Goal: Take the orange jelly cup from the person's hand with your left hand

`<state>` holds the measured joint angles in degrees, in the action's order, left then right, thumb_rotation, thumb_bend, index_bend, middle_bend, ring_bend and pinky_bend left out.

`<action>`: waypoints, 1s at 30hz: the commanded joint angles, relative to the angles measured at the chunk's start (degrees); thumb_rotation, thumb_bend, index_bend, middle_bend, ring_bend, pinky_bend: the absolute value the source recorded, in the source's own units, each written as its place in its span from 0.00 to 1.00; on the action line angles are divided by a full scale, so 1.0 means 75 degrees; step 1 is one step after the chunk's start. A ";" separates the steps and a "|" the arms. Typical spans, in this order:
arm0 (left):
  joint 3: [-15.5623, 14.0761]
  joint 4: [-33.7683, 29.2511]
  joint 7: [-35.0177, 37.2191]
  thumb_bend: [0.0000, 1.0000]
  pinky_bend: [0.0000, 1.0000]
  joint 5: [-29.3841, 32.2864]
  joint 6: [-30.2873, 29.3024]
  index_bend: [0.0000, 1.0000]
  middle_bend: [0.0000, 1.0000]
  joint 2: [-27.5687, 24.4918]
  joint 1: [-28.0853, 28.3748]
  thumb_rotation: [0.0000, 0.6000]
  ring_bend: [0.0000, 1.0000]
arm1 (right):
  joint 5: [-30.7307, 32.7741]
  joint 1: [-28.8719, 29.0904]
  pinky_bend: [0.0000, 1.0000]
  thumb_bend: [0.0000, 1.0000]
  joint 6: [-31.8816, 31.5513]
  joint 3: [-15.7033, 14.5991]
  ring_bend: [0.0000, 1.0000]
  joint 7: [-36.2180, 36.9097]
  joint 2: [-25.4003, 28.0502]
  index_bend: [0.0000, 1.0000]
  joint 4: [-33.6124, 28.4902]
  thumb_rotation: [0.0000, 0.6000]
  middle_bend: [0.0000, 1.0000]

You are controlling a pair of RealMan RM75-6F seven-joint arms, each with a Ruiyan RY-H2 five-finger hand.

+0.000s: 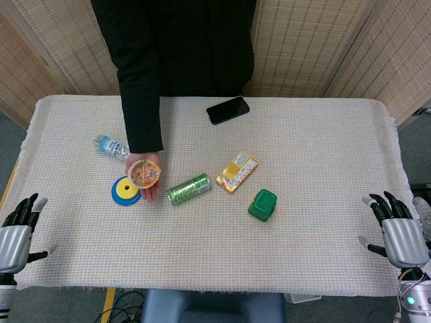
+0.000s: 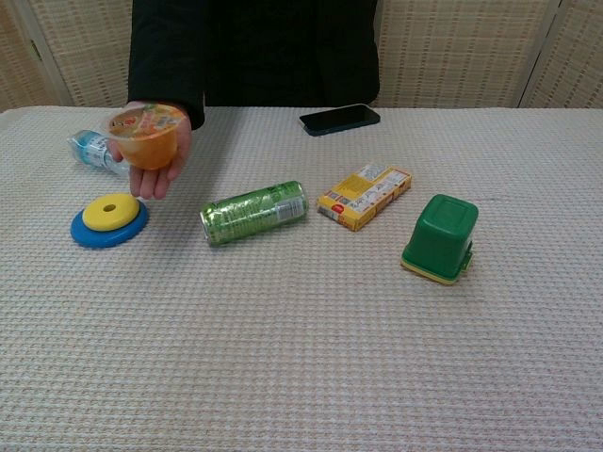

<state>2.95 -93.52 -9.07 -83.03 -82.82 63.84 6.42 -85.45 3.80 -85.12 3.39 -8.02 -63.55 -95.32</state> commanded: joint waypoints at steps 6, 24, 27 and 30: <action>0.0044 -0.0067 -0.0123 0.14 0.23 0.0011 0.0043 0.05 0.00 0.0008 0.0084 1.00 0.03 | -0.0010 -0.0004 0.14 0.13 -0.0008 0.0003 0.11 0.0016 0.0008 0.18 0.0008 1.00 0.16; 0.0690 -0.0330 0.1082 0.14 0.23 -0.0893 0.1523 0.07 0.00 -0.0570 0.1915 1.00 0.03 | -0.0032 0.0026 0.14 0.14 -0.0052 0.0095 0.11 -0.0223 0.0417 0.18 -0.0483 1.00 0.16; 0.0928 -0.0420 0.0918 0.14 0.22 -0.0780 0.2037 0.06 0.00 -0.0604 0.2425 1.00 0.03 | 0.0005 0.0038 0.14 0.14 0.0047 0.0058 0.11 -0.0272 0.0497 0.18 -0.0591 1.00 0.16; 0.1111 -0.0531 0.0930 0.14 0.22 -0.0571 0.2584 0.06 0.00 -0.0592 0.2891 1.00 0.03 | -0.0013 0.0040 0.14 0.14 0.0085 0.0028 0.11 -0.0270 0.0572 0.18 -0.0680 1.00 0.16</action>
<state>9.90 -96.63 -1.85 -88.52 -66.15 59.60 25.59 -85.51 4.09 -84.54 3.67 -10.03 -59.36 -100.32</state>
